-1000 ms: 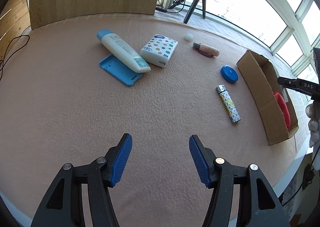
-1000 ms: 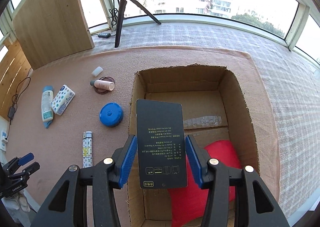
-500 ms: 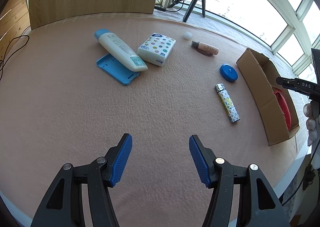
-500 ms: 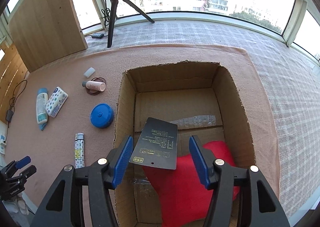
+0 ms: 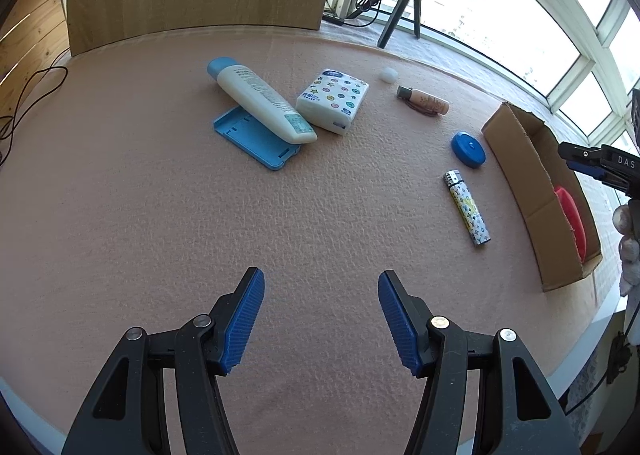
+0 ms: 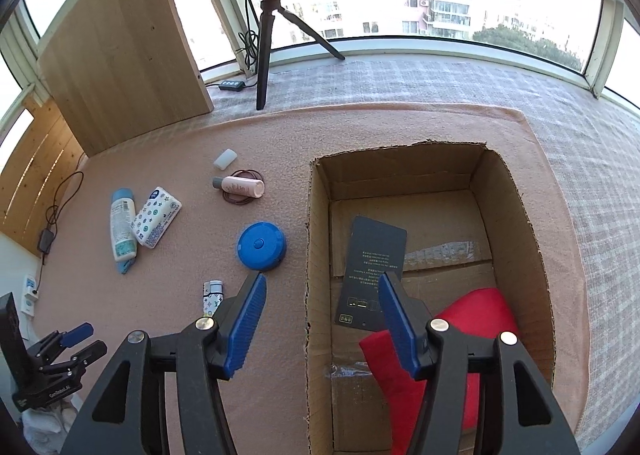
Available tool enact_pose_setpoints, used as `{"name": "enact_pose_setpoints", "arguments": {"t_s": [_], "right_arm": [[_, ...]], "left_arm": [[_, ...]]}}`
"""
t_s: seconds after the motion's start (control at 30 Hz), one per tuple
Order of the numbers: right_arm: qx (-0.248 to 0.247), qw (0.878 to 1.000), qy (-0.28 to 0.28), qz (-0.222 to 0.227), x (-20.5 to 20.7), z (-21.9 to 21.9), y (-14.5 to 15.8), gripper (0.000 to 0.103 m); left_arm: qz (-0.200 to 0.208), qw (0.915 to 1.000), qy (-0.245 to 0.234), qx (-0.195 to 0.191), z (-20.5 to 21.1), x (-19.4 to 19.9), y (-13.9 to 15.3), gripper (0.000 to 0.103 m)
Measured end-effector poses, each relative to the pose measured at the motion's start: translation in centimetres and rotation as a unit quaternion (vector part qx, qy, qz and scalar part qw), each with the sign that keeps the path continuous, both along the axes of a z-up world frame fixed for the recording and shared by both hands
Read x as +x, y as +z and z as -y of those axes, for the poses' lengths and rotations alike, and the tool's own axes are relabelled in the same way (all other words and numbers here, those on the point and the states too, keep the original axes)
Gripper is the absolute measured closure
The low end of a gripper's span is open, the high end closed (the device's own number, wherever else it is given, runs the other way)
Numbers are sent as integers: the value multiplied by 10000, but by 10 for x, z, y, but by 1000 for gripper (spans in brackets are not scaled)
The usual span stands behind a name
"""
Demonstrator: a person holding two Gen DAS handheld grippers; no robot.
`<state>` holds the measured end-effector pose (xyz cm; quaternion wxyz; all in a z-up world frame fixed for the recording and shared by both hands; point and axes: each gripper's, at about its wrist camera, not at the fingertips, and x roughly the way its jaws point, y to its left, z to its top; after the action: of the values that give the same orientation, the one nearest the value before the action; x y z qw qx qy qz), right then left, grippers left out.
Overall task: Organize objects
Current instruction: 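Open the right tool to release the card into the box, then move the right tool to the white lotion bottle and grasp it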
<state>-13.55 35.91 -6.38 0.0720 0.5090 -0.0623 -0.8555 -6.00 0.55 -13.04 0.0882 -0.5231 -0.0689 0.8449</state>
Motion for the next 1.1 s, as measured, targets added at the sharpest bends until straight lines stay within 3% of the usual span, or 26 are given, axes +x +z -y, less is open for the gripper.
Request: {"name": "enact_pose_setpoints", "arguments": {"t_s": [0.53,1.1], "right_arm": [[-432,9957,816,18,-22,101,2,49],[-898,9778,1866,316,-87,243,-11,57]], "left_arm": [[-3,9996,298,-9,43,5,1,40],[-13,9979,634,-131,107,6,5,40]]}}
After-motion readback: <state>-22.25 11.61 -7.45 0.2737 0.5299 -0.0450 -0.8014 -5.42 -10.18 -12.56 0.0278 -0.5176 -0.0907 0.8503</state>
